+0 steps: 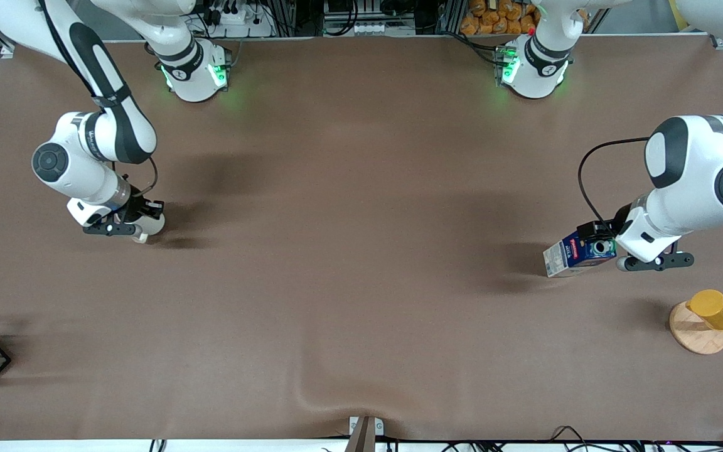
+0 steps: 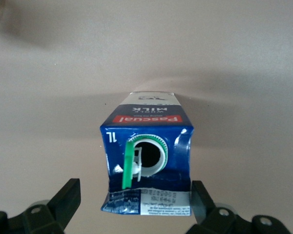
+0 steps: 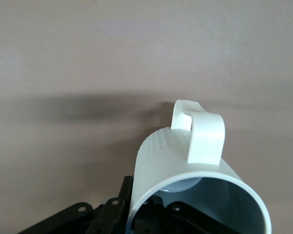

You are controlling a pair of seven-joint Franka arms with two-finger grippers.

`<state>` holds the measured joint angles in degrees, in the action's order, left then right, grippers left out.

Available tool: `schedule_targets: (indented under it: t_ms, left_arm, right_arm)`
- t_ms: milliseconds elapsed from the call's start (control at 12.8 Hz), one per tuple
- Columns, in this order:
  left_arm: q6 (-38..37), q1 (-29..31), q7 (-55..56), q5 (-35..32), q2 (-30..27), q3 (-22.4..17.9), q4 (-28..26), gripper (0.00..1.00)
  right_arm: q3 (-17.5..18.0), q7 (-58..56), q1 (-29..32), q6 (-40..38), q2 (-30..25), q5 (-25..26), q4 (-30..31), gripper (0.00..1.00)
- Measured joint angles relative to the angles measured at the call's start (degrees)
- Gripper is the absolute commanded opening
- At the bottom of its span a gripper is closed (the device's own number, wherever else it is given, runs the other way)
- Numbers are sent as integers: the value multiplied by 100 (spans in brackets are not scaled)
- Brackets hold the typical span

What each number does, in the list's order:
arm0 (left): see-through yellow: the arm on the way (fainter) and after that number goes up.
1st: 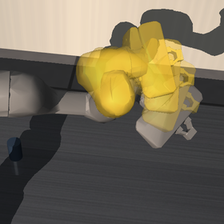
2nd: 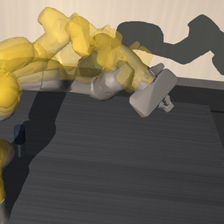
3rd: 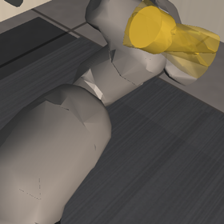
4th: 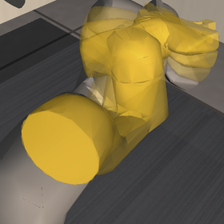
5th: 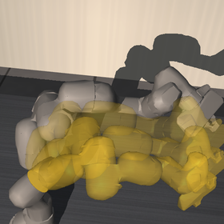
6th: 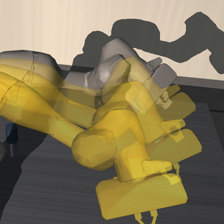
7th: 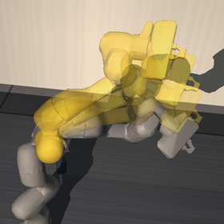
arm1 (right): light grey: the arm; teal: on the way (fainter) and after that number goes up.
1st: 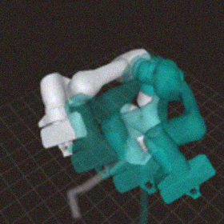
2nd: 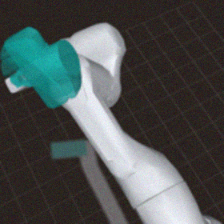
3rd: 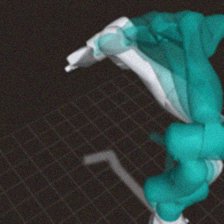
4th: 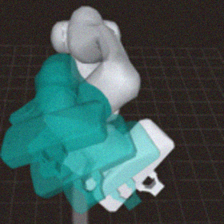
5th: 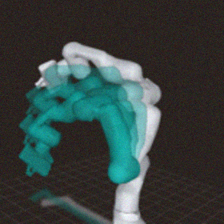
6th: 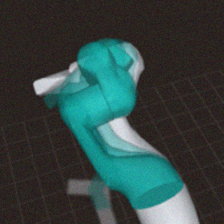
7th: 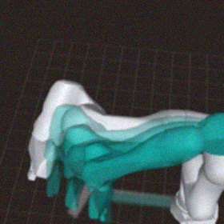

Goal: Place milk next to cup
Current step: 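Carry the mug to the table center while the left gripper lifts the carton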

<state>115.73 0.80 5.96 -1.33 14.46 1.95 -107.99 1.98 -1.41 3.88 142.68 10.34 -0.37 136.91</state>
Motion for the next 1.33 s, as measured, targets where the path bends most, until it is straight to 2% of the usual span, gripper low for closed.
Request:
schedule_targets:
  t_ms: [156, 390, 624, 780, 858, 1014, 1092, 1170, 1248, 1326]
  left_arm:
    - [5, -3, 0, 0, 0, 6, 9, 100]
    - [5, -1, 0, 0, 7, 7, 2, 100]
    - [5, 4, 1, 0, 43, 4, -3, 100]
    - [5, 6, 2, 0, 83, 4, -6, 100]
    - [5, 6, 3, 2, 103, 4, -9, 95]
    - [5, 6, 5, 3, 131, 5, -9, 69]
    - [5, 6, 6, 3, 137, 5, -10, 52]
    - [5, 5, 6, 3, 139, 7, -9, 49]
    - [5, 0, 6, 4, 138, 11, -8, 45]
    - [5, -3, 6, 4, 137, 13, 6, 42]
  right_arm:
    - [85, 569, -610, -321, -175, -3, -324, 0]
    - [168, 1913, -1971, -624, -154, -120, -1116, 0]
    - [191, 2752, -3205, -935, 517, -787, -2275, 0]
    - [186, 3437, -3895, -1190, 1247, -857, -3139, 0]
    - [182, 3794, -4196, -1210, 1605, -857, -3499, 0]
    - [173, 4097, -4514, -1257, 2093, -857, -3892, 0]
    - [169, 4153, -4584, -1309, 2226, -859, -3960, 0]
    - [169, 4214, -4653, -1373, 2305, -860, -3992, 0]
    - [167, 4316, -4753, -1410, 2359, -860, -3998, 11]
    - [167, 4467, -4877, -1417, 2397, -860, -3999, 38]
